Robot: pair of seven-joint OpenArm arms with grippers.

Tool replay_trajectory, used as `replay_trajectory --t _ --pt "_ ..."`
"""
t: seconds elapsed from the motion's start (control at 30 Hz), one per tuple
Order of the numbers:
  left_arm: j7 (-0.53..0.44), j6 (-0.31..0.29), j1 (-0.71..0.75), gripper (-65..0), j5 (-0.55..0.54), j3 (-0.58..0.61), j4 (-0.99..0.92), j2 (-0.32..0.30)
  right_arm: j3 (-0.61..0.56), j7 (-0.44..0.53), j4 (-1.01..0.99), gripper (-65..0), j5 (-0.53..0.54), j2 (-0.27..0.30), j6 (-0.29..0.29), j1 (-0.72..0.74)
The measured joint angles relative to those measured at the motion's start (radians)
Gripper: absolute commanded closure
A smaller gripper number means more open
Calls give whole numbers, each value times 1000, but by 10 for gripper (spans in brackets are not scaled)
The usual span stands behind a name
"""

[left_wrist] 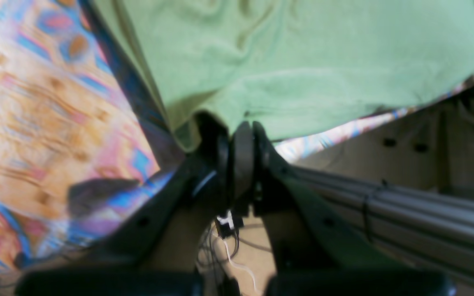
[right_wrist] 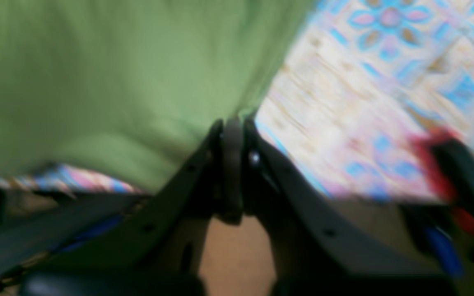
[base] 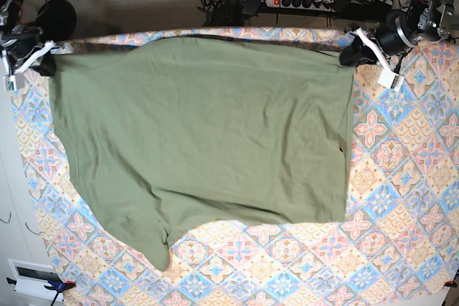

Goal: Layout the t-shirt on the table in an organized manner, then fold the t-shirt properly
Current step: 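Lay the stretched shirt flat on the table with both grippers, then hold the shirt hem with both grippers and adjust the grip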

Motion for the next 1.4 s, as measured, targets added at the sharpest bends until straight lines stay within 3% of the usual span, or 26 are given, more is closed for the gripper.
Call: replay_trajectory --t 0.13,0.4,0.63,0.77,0.83,1.07,1.4 --pt "0 -2 51 0 -1 -62 2 0 62 -84 -4 0 -21 -37 19 -1" --pt "-2 -2 85 0 -5 -135 2 0 91 -84 -3 0 -7 -64 29 -40" --pt "3 -2 -14 0 -5 -185 2 85 92 -72 -4 0 -6 -57 29 -31" --pt "6 -3 -72 0 -5 -181 0 130 87 -101 -16 0 -31 -68 24 110" --pt "8 -3 -103 0 -2 -181 -19 156 80 -60 -10 0 -31 -61 27 171" --pt "49 -3 -210 0 -4 -177 -152 252 45 -93 -42 -2 -238 -78 32 249" --pt "44 -3 -351 0 -1 -114 -290 270 -22 -79 -222 0 -254 -96 32 387"
